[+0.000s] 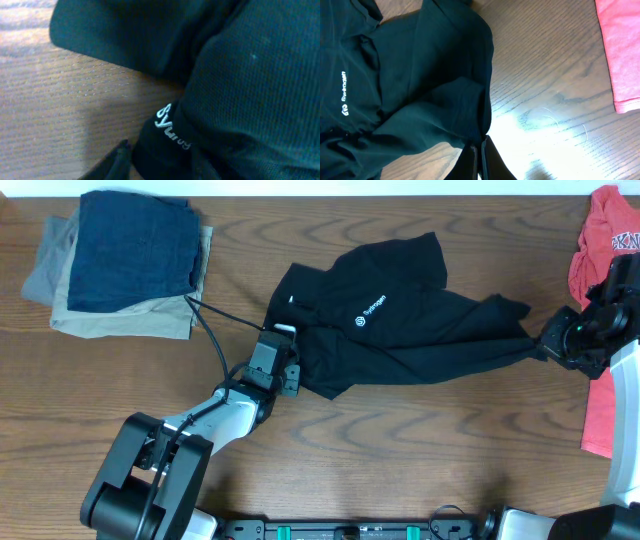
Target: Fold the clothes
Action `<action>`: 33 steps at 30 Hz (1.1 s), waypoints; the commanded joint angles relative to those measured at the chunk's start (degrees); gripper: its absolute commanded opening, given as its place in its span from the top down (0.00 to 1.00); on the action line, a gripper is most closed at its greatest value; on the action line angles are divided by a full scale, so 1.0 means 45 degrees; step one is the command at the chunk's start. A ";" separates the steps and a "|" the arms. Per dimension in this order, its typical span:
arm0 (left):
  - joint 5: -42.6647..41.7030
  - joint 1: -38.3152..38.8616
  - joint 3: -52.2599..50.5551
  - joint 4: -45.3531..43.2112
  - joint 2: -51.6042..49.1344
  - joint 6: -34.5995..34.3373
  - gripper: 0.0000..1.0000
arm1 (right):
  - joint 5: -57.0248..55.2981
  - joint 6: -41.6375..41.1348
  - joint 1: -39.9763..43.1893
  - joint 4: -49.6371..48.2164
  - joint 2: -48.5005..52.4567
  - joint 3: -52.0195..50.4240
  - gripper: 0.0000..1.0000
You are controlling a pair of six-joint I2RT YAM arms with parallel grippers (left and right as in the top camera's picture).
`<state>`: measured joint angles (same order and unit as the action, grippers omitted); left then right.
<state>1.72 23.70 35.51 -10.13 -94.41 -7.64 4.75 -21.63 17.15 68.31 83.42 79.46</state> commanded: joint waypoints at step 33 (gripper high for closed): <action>0.0102 -0.0063 0.1001 0.6615 1.4246 -0.1336 0.94 | 0.0724 -0.0131 0.0005 -0.0316 -0.0359 0.0204 0.99</action>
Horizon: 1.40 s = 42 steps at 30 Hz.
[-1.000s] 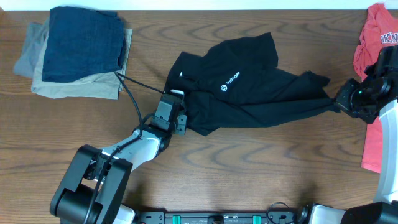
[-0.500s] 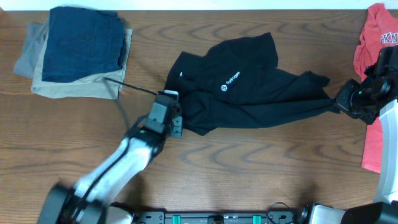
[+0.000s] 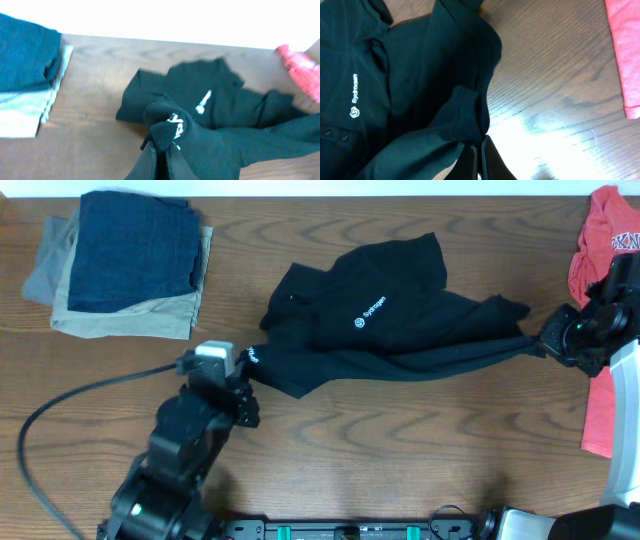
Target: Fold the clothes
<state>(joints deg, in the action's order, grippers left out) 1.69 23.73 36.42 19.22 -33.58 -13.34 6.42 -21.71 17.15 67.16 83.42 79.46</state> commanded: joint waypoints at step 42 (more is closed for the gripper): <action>0.4303 -0.1015 1.3410 0.1962 -1.2332 0.0617 0.94 | -0.0559 -0.0413 0.0005 -0.2157 0.1933 0.5984 0.96</action>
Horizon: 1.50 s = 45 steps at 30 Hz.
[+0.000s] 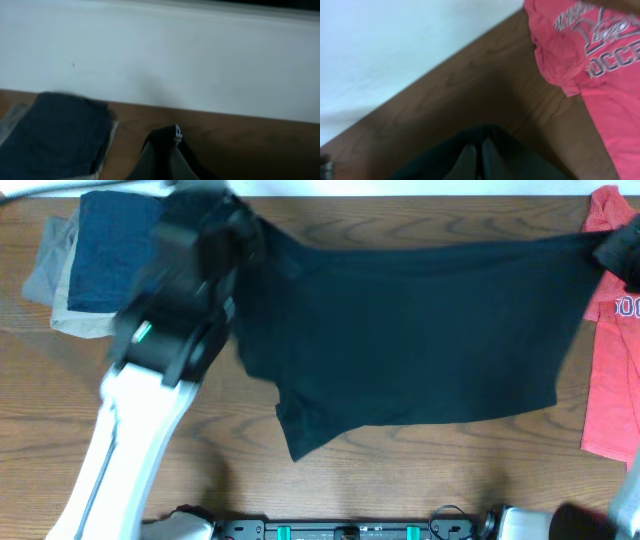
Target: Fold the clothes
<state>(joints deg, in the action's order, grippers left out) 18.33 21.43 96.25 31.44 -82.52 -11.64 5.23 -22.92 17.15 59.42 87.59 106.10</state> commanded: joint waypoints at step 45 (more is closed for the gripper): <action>-0.6426 0.0627 -0.5445 0.7291 -0.2783 -0.1817 0.02 | -0.0359 0.0330 -0.0204 0.3298 0.3444 -0.4284 0.07</action>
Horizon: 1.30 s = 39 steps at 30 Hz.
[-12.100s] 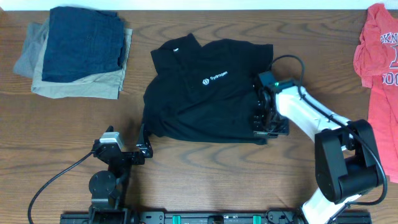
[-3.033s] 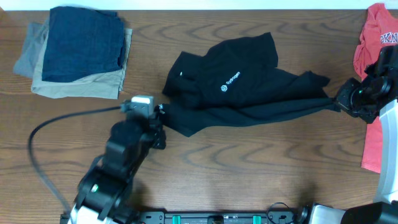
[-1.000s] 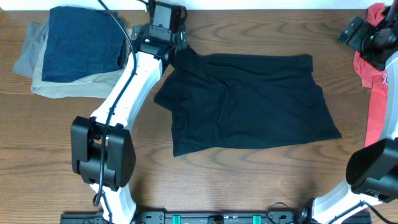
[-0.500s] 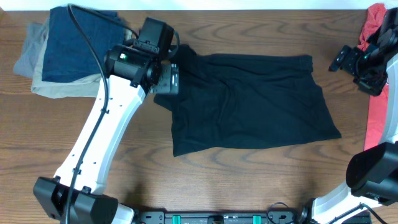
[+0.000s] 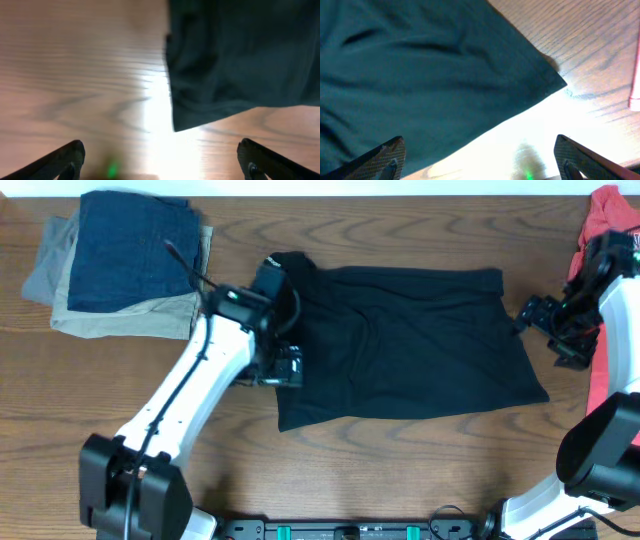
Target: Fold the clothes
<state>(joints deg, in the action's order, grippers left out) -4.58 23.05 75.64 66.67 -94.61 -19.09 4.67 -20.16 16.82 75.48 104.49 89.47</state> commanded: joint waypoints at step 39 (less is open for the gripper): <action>-0.1797 0.0860 -0.4818 -0.4167 0.0359 -0.1161 0.94 | -0.0855 -0.0680 -0.0131 -0.3619 -0.0311 -0.4488 0.06</action>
<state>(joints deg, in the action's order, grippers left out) -12.95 26.85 51.48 45.43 -94.72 -24.18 3.18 -20.99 16.82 59.24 104.49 69.63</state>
